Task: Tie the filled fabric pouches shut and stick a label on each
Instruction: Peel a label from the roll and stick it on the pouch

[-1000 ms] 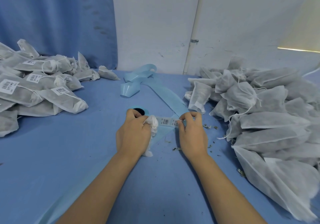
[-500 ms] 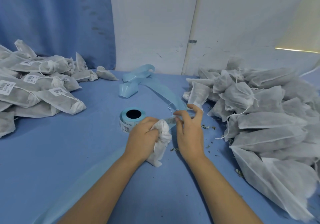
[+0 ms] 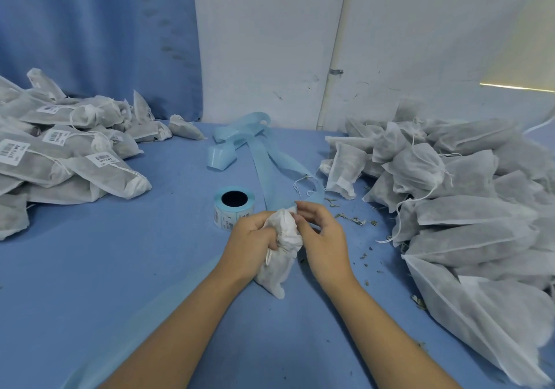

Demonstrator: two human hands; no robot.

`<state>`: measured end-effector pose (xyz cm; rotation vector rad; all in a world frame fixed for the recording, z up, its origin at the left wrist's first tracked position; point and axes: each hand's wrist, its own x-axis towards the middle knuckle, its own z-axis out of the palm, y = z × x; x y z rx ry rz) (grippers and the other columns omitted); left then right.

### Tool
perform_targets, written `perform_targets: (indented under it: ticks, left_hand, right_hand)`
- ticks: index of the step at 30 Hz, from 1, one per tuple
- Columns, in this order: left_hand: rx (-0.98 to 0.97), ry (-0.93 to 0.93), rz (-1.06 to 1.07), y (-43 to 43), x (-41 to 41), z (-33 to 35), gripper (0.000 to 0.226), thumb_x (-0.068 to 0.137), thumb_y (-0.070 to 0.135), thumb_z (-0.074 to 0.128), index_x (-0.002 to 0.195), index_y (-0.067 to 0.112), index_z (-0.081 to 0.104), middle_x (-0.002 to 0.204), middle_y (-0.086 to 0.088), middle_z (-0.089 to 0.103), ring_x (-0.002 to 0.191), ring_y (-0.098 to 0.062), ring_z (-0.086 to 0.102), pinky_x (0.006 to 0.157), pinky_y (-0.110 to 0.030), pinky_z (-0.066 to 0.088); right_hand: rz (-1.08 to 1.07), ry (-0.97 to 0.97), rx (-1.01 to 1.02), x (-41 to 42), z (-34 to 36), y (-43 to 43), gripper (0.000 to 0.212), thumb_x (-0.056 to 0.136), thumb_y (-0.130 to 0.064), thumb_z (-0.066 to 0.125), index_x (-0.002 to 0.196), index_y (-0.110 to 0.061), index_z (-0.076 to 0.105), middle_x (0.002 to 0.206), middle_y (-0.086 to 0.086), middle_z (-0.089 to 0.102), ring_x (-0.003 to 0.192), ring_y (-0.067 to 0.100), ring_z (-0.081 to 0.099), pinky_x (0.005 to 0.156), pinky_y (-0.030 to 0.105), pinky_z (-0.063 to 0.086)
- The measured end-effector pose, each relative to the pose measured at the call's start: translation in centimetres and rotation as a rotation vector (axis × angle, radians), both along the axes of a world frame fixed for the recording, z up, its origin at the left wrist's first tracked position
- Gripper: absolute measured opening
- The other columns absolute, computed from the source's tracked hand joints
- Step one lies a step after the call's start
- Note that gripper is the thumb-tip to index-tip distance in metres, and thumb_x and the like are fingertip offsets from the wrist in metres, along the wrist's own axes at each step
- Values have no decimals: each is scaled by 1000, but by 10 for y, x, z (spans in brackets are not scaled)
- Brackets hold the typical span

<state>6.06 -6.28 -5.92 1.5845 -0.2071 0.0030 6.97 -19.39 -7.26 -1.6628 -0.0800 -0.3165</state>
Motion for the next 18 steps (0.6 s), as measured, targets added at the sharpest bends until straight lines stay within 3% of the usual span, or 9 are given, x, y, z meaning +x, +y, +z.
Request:
perform_targets:
  ticks: [3,8,13,18]
  left_hand:
    - [-1,20,-3,2,0,-1,43,52,8,44,79,24,74,77,9,72,74,-4,63,67,-14,47]
    - [-4,59,28,0,-1,0,37,50,9,44,73,18,73,80,-9,67,73,-13,56,70,-29,44]
    - [1,61,45,-1,-1,0,40,51,9,45,80,11,73,90,-16,70,81,-17,59,75,-32,45]
    - [1,35,99,-1,0,-1,28,49,9,44,70,-10,51,69,-12,51,70,-21,47,67,-32,37]
  right_hand:
    - [-20,-11,14,0,0,0,14,94,-15,59,98,-28,63,84,-19,70,81,-6,62,70,9,46]
    - [-68,-54,15,3,-2,-3,19,94,-14,59,91,-32,65,82,-26,67,81,-9,60,75,10,46]
    - [-88,-23,48,5,-3,-3,19,95,-13,58,87,-29,66,84,-16,69,87,3,64,84,23,50]
    - [-212,-20,176,6,-3,-8,21,94,-13,59,84,-30,68,75,-19,68,74,-4,60,77,17,48]
